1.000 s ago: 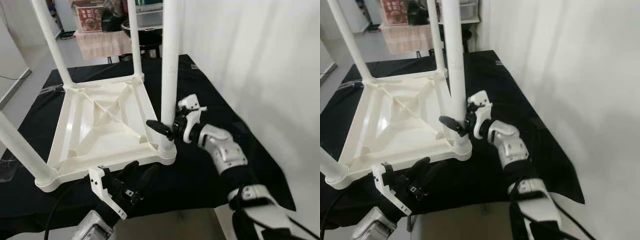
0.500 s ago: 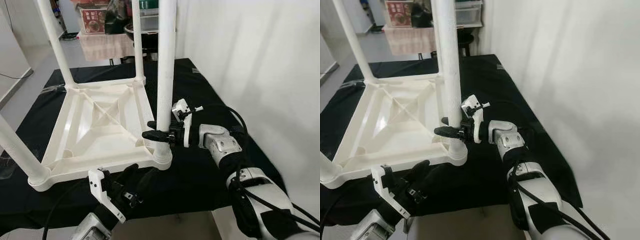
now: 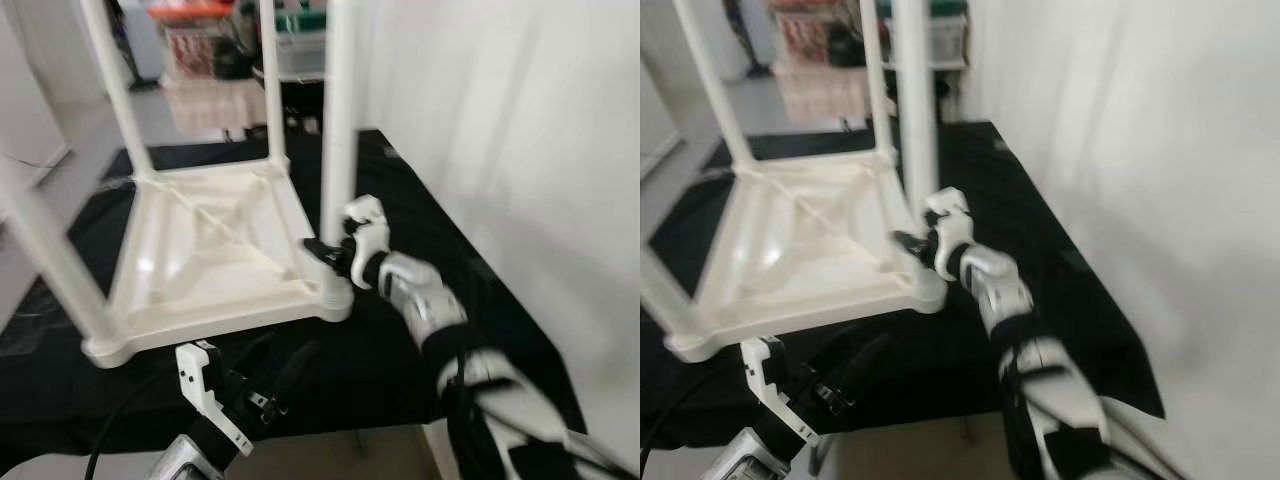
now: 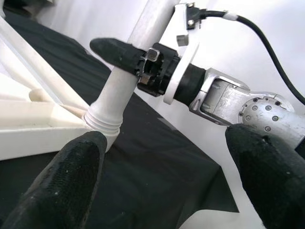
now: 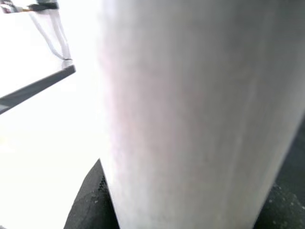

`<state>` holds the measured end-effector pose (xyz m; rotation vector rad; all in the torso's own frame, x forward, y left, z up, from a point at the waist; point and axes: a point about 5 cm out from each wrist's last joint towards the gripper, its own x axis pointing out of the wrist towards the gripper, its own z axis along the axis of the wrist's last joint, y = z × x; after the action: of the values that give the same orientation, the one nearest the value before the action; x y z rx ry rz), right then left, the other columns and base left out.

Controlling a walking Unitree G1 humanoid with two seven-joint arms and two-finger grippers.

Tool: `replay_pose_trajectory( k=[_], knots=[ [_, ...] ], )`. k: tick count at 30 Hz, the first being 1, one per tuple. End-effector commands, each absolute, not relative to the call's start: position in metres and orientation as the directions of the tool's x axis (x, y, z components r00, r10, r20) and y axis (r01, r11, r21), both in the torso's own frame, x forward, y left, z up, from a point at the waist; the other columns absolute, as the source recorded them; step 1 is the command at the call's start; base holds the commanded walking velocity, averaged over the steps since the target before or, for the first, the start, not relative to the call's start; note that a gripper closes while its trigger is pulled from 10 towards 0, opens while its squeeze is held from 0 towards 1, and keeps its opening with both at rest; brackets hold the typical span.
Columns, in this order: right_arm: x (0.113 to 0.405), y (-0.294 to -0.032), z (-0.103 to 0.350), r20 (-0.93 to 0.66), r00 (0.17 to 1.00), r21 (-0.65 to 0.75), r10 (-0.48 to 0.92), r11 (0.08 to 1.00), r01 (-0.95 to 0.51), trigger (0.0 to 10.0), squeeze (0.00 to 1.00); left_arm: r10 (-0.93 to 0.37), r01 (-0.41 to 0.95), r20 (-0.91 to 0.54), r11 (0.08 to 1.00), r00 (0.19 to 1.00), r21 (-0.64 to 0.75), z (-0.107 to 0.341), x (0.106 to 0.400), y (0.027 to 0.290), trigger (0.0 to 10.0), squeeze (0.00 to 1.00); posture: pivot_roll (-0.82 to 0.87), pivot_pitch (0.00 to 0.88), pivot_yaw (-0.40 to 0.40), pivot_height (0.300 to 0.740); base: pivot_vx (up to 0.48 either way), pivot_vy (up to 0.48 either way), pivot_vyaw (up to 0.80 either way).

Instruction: Building children table

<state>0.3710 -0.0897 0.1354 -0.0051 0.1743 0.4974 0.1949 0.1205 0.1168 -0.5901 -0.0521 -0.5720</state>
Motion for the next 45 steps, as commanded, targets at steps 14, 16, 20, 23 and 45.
replay_pose_trajectory(
  k=[14, 16, 20, 23, 45],
  knots=[
    [0.325, -0.055, 0.096, -0.248, 0.732, 0.141, 0.635, 0.771, -0.621, 10.0, 1.0, -0.49, 0.517, 0.203, 0.679, 0.848, -0.521, 0.118, 0.196, 0.124, 10.0, 0.0, 0.02, 0.011, 0.005, 0.74, 0.0, 0.0, 0.0],
    [0.323, -0.048, 0.109, -0.185, 0.665, 0.174, 0.723, 0.69, -0.702, 10.0, 1.0, -0.49, 0.518, 0.203, 0.678, 0.847, -0.522, 0.118, 0.197, 0.125, 10.0, 0.0, 0.01, 0.005, 0.008, 0.74, 0.0, 0.0, 0.0],
    [0.325, -0.048, 0.134, -0.082, 0.527, 0.175, 0.846, 0.533, -0.828, 10.0, 1.0, -0.492, 0.519, 0.203, 0.677, 0.846, -0.523, 0.117, 0.198, 0.125, 10.0, 0.0, 0.01, 0.0, 0.007, 0.74, 0.0, 0.0, 0.0],
    [0.329, -0.053, 0.148, -0.069, 0.383, 0.107, 0.921, 0.389, -0.915, 10.0, 0.0, -0.494, 0.52, 0.203, 0.675, 0.845, -0.523, 0.117, 0.199, 0.125, 10.0, 0.0, 0.01, 0.0, 0.007, 0.74, 0.0, 0.0, 0.0],
    [0.357, -0.094, 0.151, -0.127, 0.314, 0.152, 0.941, 0.332, -0.931, 0.0, 0.0, -0.488, 0.515, 0.202, 0.678, 0.849, -0.524, 0.114, 0.201, 0.124, 10.0, 0.0, 0.03, 0.0, 0.004, 0.74, 0.0, 0.0, 0.0]
  ],
)
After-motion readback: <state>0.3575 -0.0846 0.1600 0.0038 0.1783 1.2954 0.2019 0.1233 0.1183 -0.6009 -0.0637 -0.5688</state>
